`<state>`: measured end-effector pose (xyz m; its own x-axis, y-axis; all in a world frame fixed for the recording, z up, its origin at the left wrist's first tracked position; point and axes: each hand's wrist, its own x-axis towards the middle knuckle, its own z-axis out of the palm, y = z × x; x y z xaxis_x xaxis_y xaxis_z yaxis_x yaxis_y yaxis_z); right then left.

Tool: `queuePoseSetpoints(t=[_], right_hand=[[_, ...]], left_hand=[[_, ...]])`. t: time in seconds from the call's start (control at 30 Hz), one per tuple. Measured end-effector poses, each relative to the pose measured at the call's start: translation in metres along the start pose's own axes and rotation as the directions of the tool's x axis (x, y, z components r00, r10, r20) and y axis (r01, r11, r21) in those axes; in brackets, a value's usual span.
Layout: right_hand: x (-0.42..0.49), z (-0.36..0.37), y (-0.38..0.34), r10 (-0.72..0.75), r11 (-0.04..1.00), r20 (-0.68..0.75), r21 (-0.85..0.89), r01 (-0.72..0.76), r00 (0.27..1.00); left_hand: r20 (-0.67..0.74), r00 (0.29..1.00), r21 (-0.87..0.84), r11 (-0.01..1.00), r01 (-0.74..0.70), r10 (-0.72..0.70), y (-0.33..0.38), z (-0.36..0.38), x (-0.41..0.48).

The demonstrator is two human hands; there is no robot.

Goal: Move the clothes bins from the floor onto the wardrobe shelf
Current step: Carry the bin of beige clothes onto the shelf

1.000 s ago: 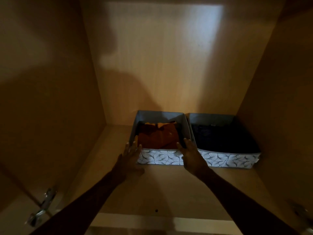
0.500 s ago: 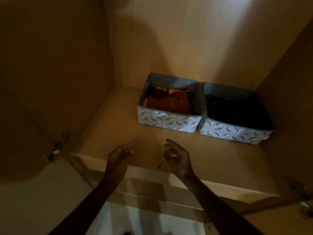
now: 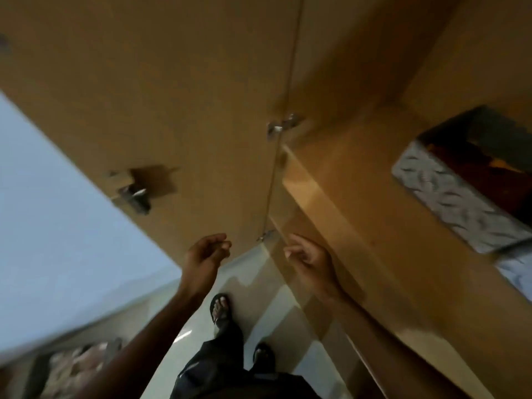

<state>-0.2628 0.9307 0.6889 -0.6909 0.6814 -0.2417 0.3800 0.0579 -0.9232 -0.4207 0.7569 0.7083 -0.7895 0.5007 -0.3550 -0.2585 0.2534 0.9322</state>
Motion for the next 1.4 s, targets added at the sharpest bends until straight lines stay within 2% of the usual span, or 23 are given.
queuePoseSetpoints(t=[0.17, 0.33, 0.57, 0.67, 0.87, 1.0, 1.17, 1.27, 1.4], right_hand=[[-0.019, 0.082, -0.012, -0.035, 0.993, 0.291, -0.102, 0.067, 0.956], [-0.051, 0.178, -0.037, -0.082, 0.968, 0.548, -0.155, 0.198, 0.832], [-0.119, 0.319, -0.066, -0.085, 0.943, 0.738, -0.157, 0.292, 0.67], [-0.162, 0.384, -0.075, -0.084, 0.925, 0.81, -0.154, 0.349, 0.581], [-0.209, 0.484, -0.088, -0.045, 0.901, 0.903, -0.148, 0.408, 0.427], [-0.209, 0.541, -0.09, -0.003, 0.881, 0.932, -0.169, 0.442, 0.362], [-0.179, 0.628, -0.066, 0.093, 0.853, 0.939, -0.247, 0.459, 0.332], [-0.15, 0.684, -0.031, 0.17, 0.835, 0.928, -0.314, 0.452, 0.331], [-0.106, 0.756, 0.039, 0.257, 0.782, 0.899, -0.409, 0.471, 0.354]], left_hand=[[-0.277, 0.958, -0.087, 0.995, 0.049, -0.071, -0.044, -0.086, -0.077], [-0.533, 0.83, -0.213, 0.976, 0.056, -0.164, -0.086, -0.166, -0.149], [-0.692, 0.692, -0.236, 0.97, 0.051, -0.205, -0.137, -0.273, -0.241], [-0.755, 0.612, -0.268, 0.962, 0.044, -0.238, -0.16, -0.324, -0.281], [-0.815, 0.501, -0.286, 0.954, 0.091, -0.292, -0.191, -0.398, -0.313], [-0.824, 0.445, -0.35, 0.933, 0.088, -0.351, -0.208, -0.436, -0.303], [-0.798, 0.374, -0.449, 0.88, 0.155, -0.473, -0.254, -0.487, -0.259], [-0.747, 0.379, -0.491, 0.838, 0.239, -0.546, -0.295, -0.516, -0.218], [-0.706, 0.403, -0.447, 0.808, 0.384, -0.582, -0.372, -0.551, -0.153]])
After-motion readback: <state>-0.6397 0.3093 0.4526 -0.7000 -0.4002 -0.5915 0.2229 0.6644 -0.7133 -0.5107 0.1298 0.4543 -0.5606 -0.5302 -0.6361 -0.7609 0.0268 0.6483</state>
